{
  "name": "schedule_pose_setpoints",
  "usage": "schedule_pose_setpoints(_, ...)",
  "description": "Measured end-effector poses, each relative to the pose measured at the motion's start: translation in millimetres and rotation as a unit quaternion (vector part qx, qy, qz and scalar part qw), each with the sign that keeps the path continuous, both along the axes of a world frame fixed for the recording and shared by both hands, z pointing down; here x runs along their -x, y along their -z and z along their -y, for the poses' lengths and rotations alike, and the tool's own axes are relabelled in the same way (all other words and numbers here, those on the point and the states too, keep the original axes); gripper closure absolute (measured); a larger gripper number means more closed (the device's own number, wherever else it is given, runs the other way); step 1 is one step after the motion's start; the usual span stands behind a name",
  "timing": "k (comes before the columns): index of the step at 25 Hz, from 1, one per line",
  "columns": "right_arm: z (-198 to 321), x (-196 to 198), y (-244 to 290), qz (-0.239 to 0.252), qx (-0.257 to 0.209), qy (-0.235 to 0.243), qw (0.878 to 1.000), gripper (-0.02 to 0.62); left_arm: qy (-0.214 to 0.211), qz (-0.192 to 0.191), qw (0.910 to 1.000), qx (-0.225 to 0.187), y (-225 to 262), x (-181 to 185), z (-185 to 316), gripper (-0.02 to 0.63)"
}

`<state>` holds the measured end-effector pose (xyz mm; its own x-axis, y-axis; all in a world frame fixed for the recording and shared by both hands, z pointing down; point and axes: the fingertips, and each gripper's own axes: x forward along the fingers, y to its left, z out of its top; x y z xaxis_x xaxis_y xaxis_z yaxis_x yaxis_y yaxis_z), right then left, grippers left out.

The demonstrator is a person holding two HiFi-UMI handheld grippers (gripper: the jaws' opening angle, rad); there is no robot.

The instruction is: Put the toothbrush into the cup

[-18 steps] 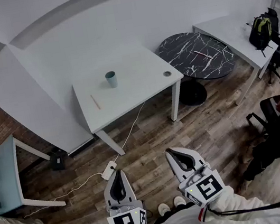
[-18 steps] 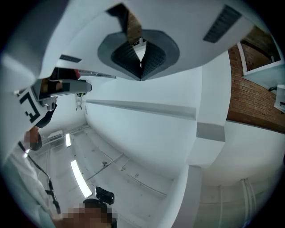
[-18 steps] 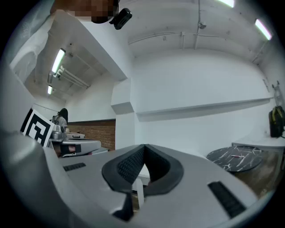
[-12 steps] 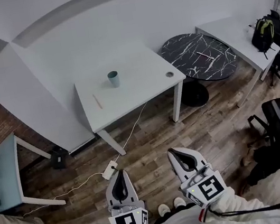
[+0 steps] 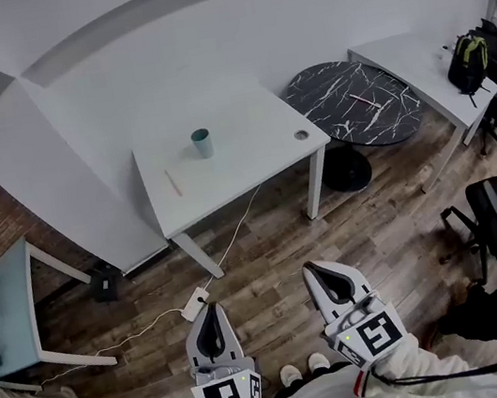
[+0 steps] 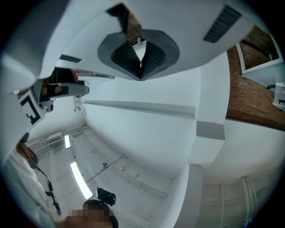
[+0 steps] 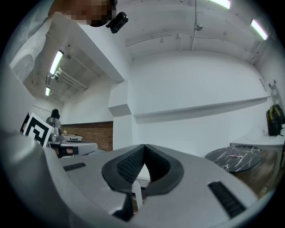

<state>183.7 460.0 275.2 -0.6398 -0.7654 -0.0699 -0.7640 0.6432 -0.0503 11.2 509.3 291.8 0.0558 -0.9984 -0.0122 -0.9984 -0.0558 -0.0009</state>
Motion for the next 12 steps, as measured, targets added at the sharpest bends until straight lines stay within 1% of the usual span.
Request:
schedule_pose_setpoints(8,16.2,-11.9,-4.5,0.002,0.007,-0.003,1.0,0.592,0.003,0.002,1.0,0.005,-1.3,-7.0,17.5,0.595)
schedule_pose_setpoints(12,27.3,-23.5,-6.1,0.003,0.006,0.001,1.0,0.592,0.005,0.005,1.0,0.005,-2.4,-18.4,30.7,0.595)
